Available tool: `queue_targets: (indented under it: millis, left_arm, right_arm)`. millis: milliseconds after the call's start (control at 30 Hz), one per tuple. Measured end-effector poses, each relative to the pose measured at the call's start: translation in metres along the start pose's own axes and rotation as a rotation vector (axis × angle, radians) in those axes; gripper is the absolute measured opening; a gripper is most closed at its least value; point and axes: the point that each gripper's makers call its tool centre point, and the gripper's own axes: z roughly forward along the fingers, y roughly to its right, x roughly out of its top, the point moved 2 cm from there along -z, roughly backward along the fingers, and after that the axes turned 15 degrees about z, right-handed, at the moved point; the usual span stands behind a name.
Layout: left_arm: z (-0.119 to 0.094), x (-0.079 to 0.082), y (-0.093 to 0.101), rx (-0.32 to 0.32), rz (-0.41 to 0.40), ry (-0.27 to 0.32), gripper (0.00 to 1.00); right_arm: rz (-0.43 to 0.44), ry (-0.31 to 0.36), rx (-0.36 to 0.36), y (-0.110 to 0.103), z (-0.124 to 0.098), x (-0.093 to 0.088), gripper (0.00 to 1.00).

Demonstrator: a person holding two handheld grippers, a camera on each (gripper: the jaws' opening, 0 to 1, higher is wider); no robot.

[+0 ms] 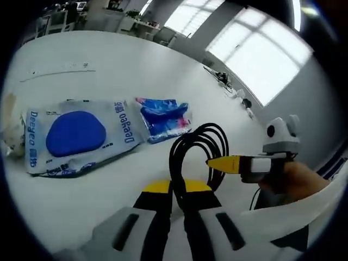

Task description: Arrange the tabletop items into an orderly group along one side of the table until the central work area is clear of visible clutter.

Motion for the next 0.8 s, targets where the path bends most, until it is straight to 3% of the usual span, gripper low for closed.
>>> queue_targets:
  millis: [267, 600, 733, 800]
  left_arm:
    - [0.017, -0.01, -0.009, 0.0, 0.04, -0.06, 0.03]
    - [0.026, -0.012, -0.017, 0.001, 0.032, -0.086, 0.04]
    - [0.029, -0.021, -0.018, 0.006, 0.095, -0.14, 0.04]
    - [0.03, -0.02, -0.018, 0.001, 0.091, -0.132, 0.04]
  right_arm:
    - [-0.03, -0.021, -0.047, 0.013, 0.006, 0.003, 0.04]
    - [-0.007, -0.029, -0.082, 0.023, 0.016, 0.007, 0.04]
    - [-0.008, -0.052, -0.094, 0.029, 0.019, 0.003, 0.04]
    - [-0.011, -0.055, -0.096, 0.03, 0.018, 0.003, 0.04]
